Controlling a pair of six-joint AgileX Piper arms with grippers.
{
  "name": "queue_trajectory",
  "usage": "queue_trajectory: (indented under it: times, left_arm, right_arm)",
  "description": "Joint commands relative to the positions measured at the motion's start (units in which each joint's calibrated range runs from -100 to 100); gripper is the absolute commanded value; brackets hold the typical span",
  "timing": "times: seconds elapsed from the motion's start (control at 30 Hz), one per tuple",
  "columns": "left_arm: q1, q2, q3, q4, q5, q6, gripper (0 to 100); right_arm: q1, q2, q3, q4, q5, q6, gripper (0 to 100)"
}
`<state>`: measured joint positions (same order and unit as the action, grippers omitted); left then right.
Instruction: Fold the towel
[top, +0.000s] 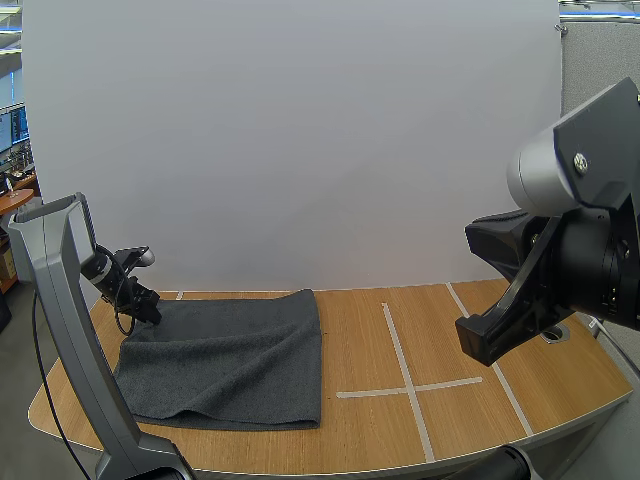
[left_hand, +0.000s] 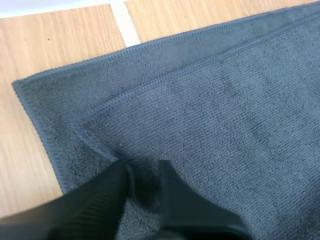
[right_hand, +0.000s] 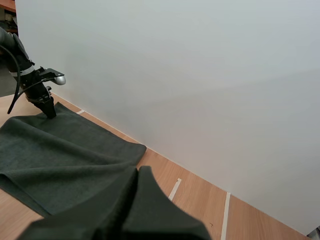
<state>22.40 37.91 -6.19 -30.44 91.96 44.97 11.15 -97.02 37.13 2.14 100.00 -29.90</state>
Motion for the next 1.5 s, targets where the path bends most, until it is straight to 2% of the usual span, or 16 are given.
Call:
queue_trajectory:
  times: [0.0,0.03,0.5,0.8,1.17,1.23,1.3,1.37,1.4,1.47]
  left_arm:
    - [-0.05,0.0,-0.5,-2.0,0.7,0.1,4]
    - [-0.05,0.0,-0.5,-2.0,0.5,0.2,0]
    - [0.01,0.0,-6.4,-1.4,0.1,-0.8,0]
    - [0.01,0.0,-6.5,1.2,-5.3,-0.8,0]
    - [0.01,0.0,-6.5,1.0,-7.1,-0.8,1]
    - [0.01,0.0,-6.5,0.7,-6.9,-0.8,13]
    - [0.01,0.0,-6.5,0.3,-6.2,-0.8,32]
    - [0.01,0.0,-6.5,-0.3,-4.7,-0.8,59]
    - [0.01,0.0,-6.5,-0.7,-4.1,-0.8,66]
    - [0.01,-0.3,-6.5,-1.7,-3.1,-0.8,86]
  right_arm:
    - [-0.2,-0.4,0.1,-0.4,0.0,-0.3,0]
    - [-0.2,-0.4,0.1,-0.4,0.0,-0.3,0]
    - [-0.9,-0.4,0.1,-0.4,0.0,-0.3,0]
    - [-1.1,-0.4,0.1,-0.4,0.0,-0.3,0]
    - [-1.1,-0.4,0.1,-0.5,0.0,-0.3,0]
    - [-1.1,-0.4,0.1,-0.5,0.0,-0.3,0]
    - [-1.1,-0.4,0.1,-0.5,0.0,-0.3,0]
    - [-1.1,-0.4,0.1,-0.5,0.0,-0.3,0]
    - [-1.1,-0.4,0.1,-0.5,0.0,-0.3,0]
    - [-1.1,-0.4,0.1,-0.5,0.0,-0.3,0]
